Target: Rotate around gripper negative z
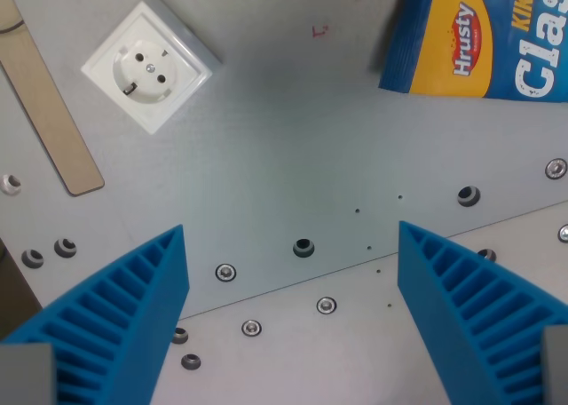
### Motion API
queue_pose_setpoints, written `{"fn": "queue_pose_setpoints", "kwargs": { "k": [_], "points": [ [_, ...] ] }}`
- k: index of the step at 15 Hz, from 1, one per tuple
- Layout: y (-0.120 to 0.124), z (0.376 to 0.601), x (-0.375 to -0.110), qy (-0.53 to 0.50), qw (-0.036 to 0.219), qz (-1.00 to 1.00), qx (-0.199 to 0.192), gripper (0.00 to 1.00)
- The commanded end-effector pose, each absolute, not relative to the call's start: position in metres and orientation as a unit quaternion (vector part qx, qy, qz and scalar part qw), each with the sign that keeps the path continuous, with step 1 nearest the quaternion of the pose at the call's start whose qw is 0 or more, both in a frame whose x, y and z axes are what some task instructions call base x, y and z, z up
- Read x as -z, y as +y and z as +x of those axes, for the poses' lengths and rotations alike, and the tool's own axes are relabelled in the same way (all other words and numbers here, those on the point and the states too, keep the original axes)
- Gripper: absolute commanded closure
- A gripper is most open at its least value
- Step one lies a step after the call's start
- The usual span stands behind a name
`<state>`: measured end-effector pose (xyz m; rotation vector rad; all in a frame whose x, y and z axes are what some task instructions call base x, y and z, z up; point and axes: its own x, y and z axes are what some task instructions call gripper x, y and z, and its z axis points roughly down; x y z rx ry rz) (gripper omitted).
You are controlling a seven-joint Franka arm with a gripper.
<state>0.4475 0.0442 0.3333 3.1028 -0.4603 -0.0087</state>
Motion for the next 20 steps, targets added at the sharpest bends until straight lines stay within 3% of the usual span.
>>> {"fn": "queue_pose_setpoints", "kwargs": {
  "k": [1,20],
  "points": [
    [0.0441,0.4471,-0.3363,-0.14,0.002,0.99,0.0,0.0],
    [0.0441,0.4471,-0.3363,-0.014,0.002,1.0,0.0,0.0]
  ]
}}
